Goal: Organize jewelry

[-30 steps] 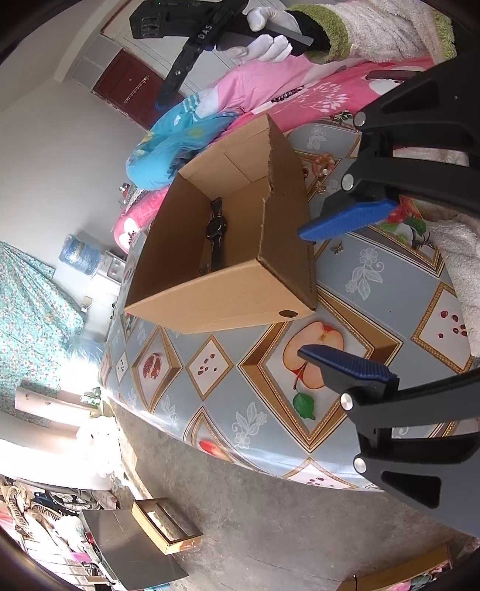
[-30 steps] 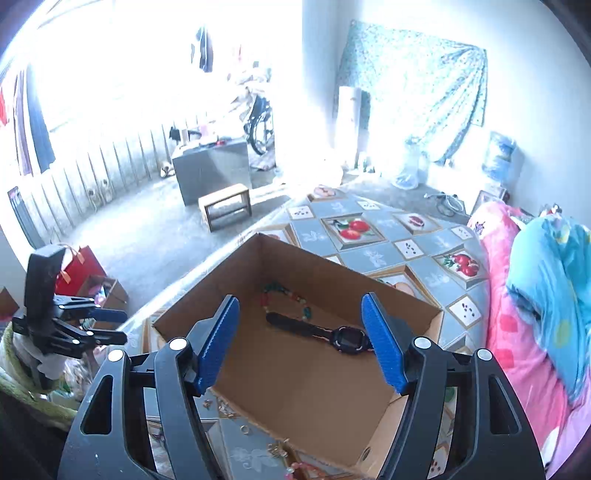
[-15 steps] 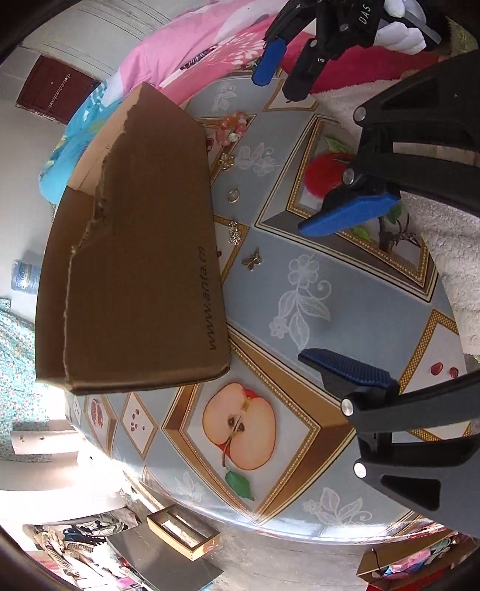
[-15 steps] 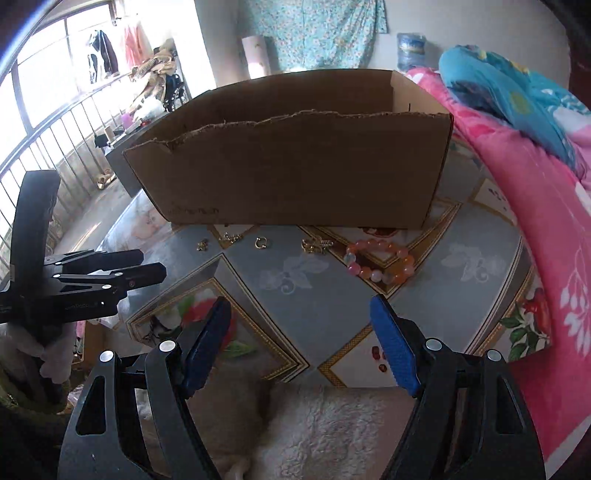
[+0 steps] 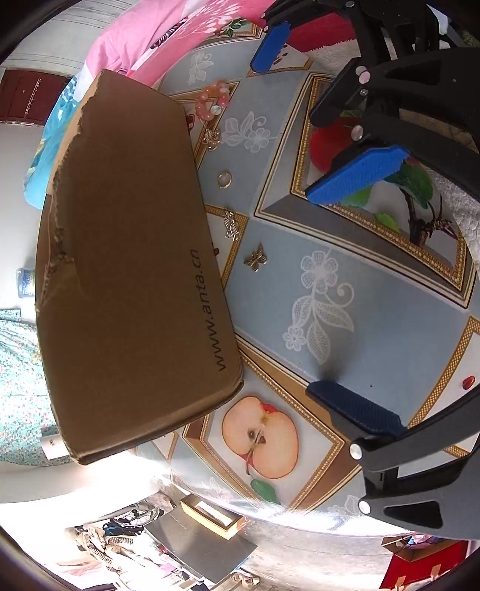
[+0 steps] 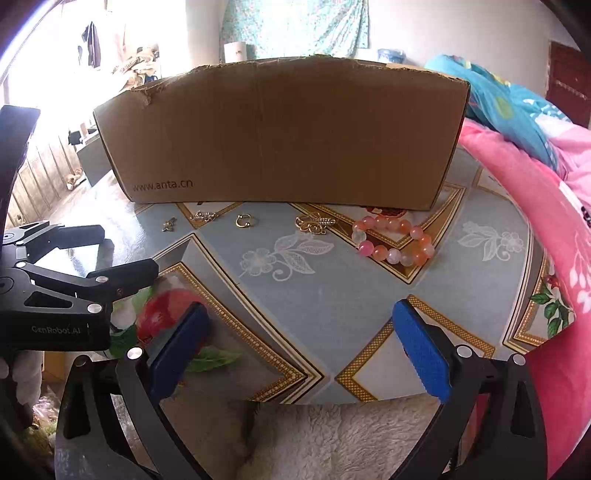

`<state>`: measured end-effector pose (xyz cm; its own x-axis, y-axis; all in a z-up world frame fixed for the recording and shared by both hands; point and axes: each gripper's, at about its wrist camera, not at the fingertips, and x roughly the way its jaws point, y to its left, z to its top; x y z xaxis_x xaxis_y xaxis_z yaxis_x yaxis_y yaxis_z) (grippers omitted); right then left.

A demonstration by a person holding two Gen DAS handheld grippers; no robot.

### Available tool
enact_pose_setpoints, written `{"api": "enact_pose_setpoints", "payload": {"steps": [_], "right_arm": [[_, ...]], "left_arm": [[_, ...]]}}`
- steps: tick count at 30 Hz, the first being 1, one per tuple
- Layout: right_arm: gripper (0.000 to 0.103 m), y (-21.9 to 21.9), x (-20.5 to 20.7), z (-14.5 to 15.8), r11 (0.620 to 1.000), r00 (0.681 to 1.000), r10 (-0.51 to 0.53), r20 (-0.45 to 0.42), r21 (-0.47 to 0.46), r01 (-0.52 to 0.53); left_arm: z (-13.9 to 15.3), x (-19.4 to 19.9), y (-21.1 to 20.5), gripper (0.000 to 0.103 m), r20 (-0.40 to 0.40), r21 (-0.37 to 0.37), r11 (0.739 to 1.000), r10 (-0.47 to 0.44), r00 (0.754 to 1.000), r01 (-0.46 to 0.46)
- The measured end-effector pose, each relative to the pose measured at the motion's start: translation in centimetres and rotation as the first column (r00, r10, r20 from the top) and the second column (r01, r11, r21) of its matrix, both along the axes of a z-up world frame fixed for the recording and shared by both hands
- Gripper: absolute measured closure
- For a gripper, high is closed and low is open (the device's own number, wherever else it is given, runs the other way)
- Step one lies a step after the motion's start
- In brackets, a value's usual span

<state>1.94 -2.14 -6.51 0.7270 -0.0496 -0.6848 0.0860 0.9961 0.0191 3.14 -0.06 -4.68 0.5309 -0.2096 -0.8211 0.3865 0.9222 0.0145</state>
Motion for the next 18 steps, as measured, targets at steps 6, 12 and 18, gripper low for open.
{"api": "enact_pose_setpoints", "payload": {"steps": [6, 12, 18], "right_arm": [[0.007, 1.3, -2.4, -0.5, 1.0, 0.998, -0.013, 0.06, -0.005, 0.013], [0.007, 1.6, -4.4, -1.9, 1.0, 0.996, -0.016, 0.092, -0.013, 0.017], [0.007, 2.2, -4.4, -2.2, 1.0, 0.995, -0.014, 0.103, -0.019, 0.016]], "left_arm": [[-0.1, 0.2, 0.4, 0.006, -0.002, 0.004, 1.0, 0.001, 1.0, -0.001], [0.3, -0.2, 0.2, 0.006, -0.003, 0.009, 1.0, 0.015, 1.0, -0.015], [0.2, -0.5, 0.3, 0.006, 0.004, 0.01, 1.0, 0.027, 1.0, -0.027]]}}
